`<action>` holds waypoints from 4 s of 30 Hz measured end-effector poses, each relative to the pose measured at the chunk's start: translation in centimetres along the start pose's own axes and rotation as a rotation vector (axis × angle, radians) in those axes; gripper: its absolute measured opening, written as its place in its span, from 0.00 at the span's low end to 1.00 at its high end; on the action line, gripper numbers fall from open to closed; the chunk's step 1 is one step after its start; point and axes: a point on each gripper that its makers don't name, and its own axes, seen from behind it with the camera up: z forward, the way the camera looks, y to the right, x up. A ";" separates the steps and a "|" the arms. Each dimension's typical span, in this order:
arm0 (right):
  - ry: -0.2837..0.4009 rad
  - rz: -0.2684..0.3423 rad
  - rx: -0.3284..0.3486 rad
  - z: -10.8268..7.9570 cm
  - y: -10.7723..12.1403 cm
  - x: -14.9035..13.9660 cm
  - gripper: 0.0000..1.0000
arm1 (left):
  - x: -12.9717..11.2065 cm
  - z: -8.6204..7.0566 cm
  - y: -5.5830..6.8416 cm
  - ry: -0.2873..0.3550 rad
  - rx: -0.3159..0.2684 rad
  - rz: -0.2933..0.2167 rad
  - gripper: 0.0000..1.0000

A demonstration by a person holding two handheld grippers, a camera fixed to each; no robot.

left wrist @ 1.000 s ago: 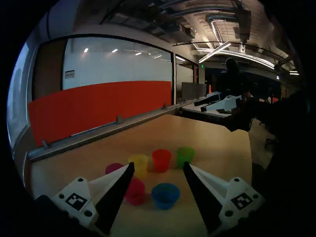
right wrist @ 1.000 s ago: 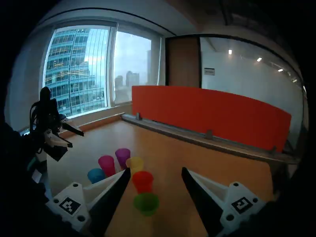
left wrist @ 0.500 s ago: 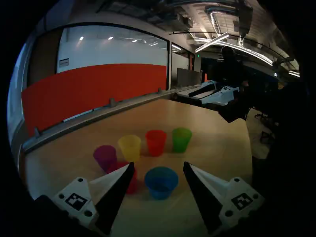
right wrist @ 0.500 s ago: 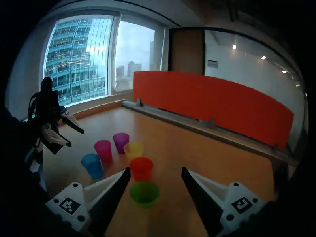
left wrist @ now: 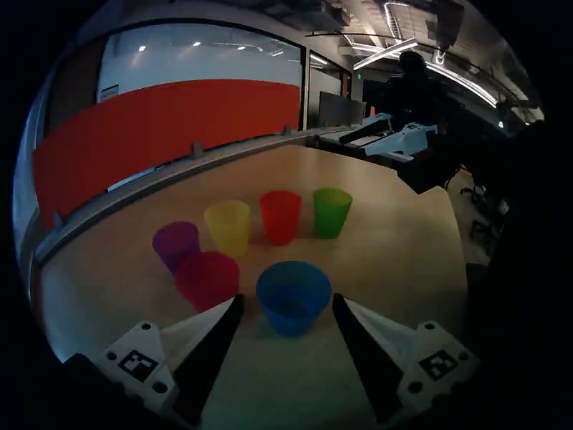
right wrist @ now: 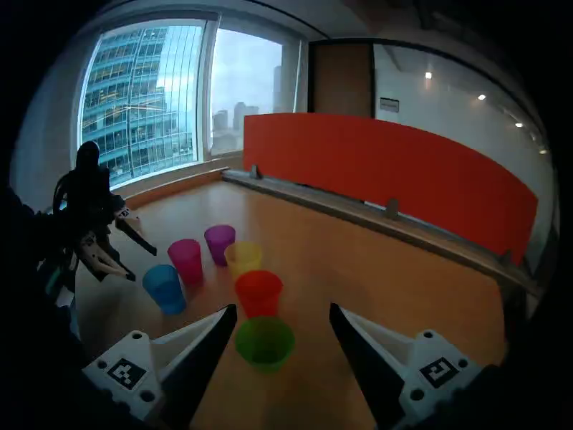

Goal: Pour water

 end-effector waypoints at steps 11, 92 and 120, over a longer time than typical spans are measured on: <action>-0.031 -0.005 0.002 1.2 0.1 -1.1 1.00 | -1.6 1.6 0.2 -0.055 -0.025 0.005 0.92; -0.172 0.005 0.083 4.0 -2.7 -8.4 1.00 | -1.5 6.4 0.6 -0.112 -0.058 0.062 0.89; -0.193 -0.026 0.089 6.9 -2.8 -9.6 0.92 | -1.5 6.2 0.4 -0.104 -0.057 0.056 0.89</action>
